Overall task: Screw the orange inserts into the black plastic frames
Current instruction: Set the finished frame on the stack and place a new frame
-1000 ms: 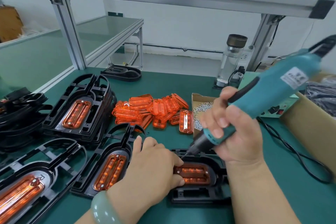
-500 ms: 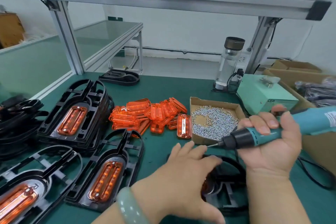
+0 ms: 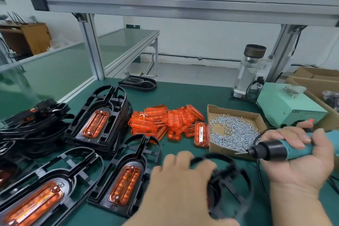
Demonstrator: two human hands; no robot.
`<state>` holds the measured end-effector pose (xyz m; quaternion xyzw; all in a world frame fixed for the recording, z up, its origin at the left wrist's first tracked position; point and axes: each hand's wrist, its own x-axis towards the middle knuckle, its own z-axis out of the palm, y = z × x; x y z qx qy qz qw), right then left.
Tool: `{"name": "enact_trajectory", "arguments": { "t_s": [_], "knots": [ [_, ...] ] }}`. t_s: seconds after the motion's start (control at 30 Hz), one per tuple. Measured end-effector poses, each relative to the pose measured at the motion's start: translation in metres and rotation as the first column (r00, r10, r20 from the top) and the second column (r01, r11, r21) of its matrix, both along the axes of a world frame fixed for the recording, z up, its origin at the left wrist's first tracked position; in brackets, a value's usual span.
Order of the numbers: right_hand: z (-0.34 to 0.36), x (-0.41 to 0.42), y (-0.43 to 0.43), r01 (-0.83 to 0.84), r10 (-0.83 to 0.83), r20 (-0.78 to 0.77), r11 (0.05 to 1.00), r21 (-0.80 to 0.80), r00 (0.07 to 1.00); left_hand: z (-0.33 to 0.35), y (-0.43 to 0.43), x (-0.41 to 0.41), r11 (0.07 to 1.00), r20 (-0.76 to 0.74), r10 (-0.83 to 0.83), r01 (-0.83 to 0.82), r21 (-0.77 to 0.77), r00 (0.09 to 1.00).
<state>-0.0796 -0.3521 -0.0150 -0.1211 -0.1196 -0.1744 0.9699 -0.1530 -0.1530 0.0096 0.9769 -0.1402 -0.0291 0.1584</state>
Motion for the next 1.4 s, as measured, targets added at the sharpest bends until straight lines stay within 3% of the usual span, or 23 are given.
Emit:
{"name": "enact_trajectory", "arguments": {
  "t_s": [0.1, 0.23, 0.47, 0.6, 0.83, 0.97, 1.17, 1.23, 1.4],
  "knots": [
    [0.0, 0.0, 0.009, 0.023, -0.028, -0.082, 0.998, -0.065, 0.996, 0.0, 0.03, -0.001, 0.977, 0.141, 0.215, -0.213, -0.031, 0.966],
    [-0.003, -0.001, 0.025, 0.03, -0.052, -0.194, 0.993, -0.111, 0.98, -0.008, 0.059, 0.011, 0.907, 0.16, 0.422, -0.416, -0.071, 0.892],
    [-0.011, -0.001, 0.049, -0.01, -0.052, -0.308, 0.981, -0.196, 0.95, -0.03, 0.063, 0.024, 0.833, 0.187, 0.54, -0.553, 0.024, 0.821],
    [-0.013, -0.001, 0.054, -0.049, -0.021, -0.327, 0.978, -0.204, 0.945, -0.039, 0.06, 0.026, 0.793, 0.188, 0.598, -0.609, 0.002, 0.779],
    [-0.011, -0.002, 0.057, -0.077, 0.004, -0.366, 0.98, -0.185, 0.931, -0.043, 0.053, 0.024, 0.778, 0.213, 0.623, -0.625, -0.065, 0.753],
    [-0.01, -0.003, 0.059, -0.07, -0.002, -0.401, 0.984, -0.166, 0.916, -0.034, 0.047, 0.023, 0.806, 0.202, 0.587, -0.588, -0.061, 0.784],
    [-0.014, -0.002, 0.058, -0.089, 0.023, -0.412, 0.986, -0.142, 0.911, 0.014, 0.025, 0.059, 0.902, 0.288, 0.404, -0.324, -0.286, 0.868],
    [-0.015, -0.002, 0.058, -0.092, 0.027, -0.421, 0.986, -0.136, 0.907, 0.031, 0.015, 0.097, 0.891, 0.231, 0.377, -0.283, -0.356, 0.897],
    [-0.019, 0.002, 0.059, -0.109, 0.032, -0.448, 0.983, -0.146, 0.893, 0.032, 0.006, 0.201, 0.917, 0.066, 0.383, -0.37, -0.151, 0.921]
  ]
}}
